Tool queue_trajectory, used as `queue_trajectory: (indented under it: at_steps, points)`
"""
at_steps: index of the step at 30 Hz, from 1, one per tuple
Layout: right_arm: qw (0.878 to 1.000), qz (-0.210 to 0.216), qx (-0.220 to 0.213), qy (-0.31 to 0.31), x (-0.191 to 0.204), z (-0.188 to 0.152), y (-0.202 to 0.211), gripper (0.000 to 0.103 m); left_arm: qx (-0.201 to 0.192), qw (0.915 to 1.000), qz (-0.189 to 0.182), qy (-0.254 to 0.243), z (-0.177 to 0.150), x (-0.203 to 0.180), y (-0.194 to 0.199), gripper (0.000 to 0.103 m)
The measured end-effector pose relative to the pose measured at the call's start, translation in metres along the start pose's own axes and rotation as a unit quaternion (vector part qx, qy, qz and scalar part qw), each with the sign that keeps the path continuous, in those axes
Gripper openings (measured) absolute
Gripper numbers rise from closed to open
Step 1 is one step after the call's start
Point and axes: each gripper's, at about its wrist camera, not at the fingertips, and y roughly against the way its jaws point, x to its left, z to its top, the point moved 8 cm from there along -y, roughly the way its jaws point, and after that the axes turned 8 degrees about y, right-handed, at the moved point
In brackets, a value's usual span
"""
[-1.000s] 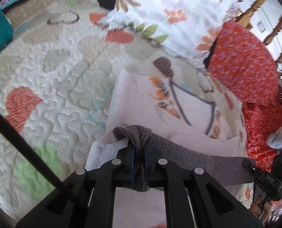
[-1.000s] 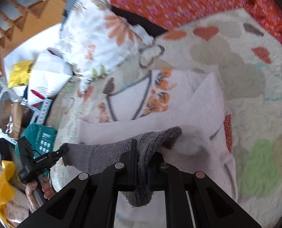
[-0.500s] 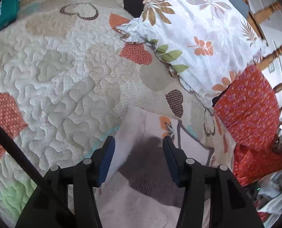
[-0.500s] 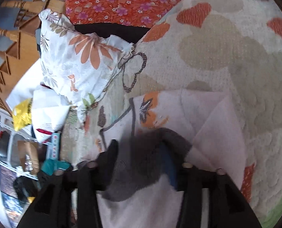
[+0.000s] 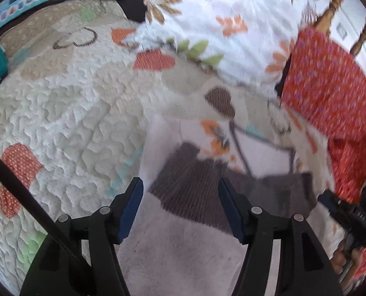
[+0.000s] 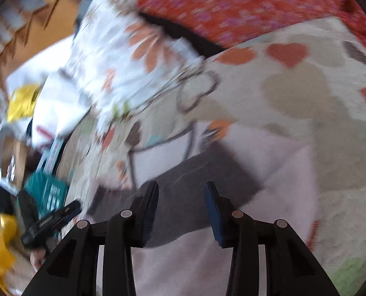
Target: Fold small clothes
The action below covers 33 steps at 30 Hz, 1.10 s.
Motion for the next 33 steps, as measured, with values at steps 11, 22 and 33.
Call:
queue_trajectory:
  at_steps: [11, 22, 33]
  points:
    - [0.983, -0.174, -0.013, 0.054, -0.038, -0.001, -0.005, 0.045, 0.007, 0.9975, 0.065, 0.029, 0.002, 0.033, -0.006, 0.062]
    - [0.997, -0.069, 0.031, 0.021, -0.020, -0.054, 0.045, 0.047, 0.020, 0.9939, 0.069, -0.083, -0.059, 0.036, 0.027, 0.068]
    - [0.974, -0.225, 0.033, -0.011, -0.088, -0.105, 0.109, 0.048, -0.020, 0.9902, 0.134, -0.032, -0.038, 0.084, 0.067, 0.073]
